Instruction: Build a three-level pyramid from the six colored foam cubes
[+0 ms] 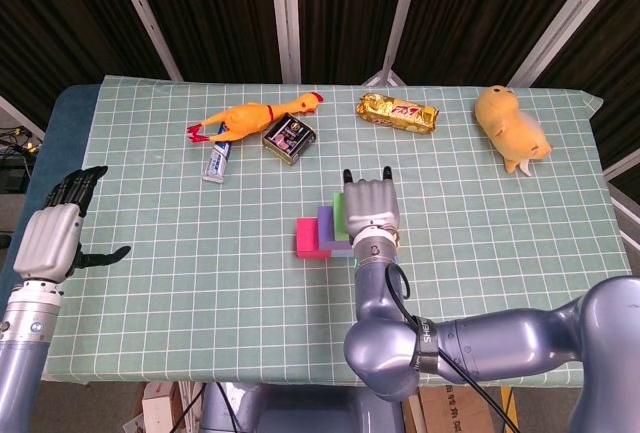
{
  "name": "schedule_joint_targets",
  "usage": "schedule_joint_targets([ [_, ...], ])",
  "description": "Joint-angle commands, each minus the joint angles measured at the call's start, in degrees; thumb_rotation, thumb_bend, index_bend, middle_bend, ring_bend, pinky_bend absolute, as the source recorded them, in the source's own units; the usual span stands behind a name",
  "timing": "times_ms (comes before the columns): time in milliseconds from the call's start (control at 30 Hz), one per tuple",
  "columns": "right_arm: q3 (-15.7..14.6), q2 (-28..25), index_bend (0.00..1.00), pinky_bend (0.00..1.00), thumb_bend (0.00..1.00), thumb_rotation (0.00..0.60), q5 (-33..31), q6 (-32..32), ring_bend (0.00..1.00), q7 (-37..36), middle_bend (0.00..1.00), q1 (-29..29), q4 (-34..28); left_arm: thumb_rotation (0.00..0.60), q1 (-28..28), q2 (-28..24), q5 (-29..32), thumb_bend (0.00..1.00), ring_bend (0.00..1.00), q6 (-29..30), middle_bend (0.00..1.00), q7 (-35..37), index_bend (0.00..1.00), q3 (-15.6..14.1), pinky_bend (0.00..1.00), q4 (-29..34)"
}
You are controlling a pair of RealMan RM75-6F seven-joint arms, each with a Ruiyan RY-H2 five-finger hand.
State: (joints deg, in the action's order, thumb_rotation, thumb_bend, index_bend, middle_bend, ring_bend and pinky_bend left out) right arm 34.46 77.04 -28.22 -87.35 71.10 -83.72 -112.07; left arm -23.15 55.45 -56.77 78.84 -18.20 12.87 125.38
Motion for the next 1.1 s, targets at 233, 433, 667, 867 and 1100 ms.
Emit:
schedule_joint_targets([
  [233, 0.4, 0.62, 0.04, 0.0, 0.33, 0.6, 1.1, -0.52, 0.35, 0.38, 0.47, 0.22, 0.12, 0.6, -0.08, 0.04, -0.01, 0.1, 0.02, -0.14, 0.05, -0.07, 0.0, -0.06, 0.08, -0.04],
  [433, 0.58, 1.03, 0.04, 0.0, 0.33, 0.6, 1.24, -0.59, 0.35, 0.72, 0.47, 0.54, 0.32, 0.6, -0.06, 0.06, -0.04, 0.11, 0.02, -0.06, 0.05, -0.06, 0.0, -0.06, 0.08, -0.07],
  [667, 0.52, 1.55, 0.03, 0.0, 0.33, 0.6, 1.51, -0.55, 0.35, 0.95, 0.47, 1.08, 0.43, 0.6, -0.12, 0.1, -0.12, 0.1, 0.02, -0.22, 0.05, -0.13, 0.0, -0.16, 0.08, -0.07],
  [867, 0.65, 1.74, 0.01, 0.0, 0.33, 0.6, 2.07, -0.28, 0.29, 0.95, 0.47, 1.58, 0.38, 0.6, -0.12, 0.09, -0.02, 0.1, 0.02, -0.15, 0.05, -0.14, 0.0, -0.13, 0.08, -0.1],
  [1100, 0.7, 1.94, 0.0, 0.0, 0.33, 0.6, 3.28, 0.41, 0.24, 0.22, 0.41, 2.31, 0.09, 0.6, -0.18, 0.19, 0.04, 0.1, 0.02, -0.16, 0.05, -0.33, 0.0, -0.19, 0.08, -0.17],
])
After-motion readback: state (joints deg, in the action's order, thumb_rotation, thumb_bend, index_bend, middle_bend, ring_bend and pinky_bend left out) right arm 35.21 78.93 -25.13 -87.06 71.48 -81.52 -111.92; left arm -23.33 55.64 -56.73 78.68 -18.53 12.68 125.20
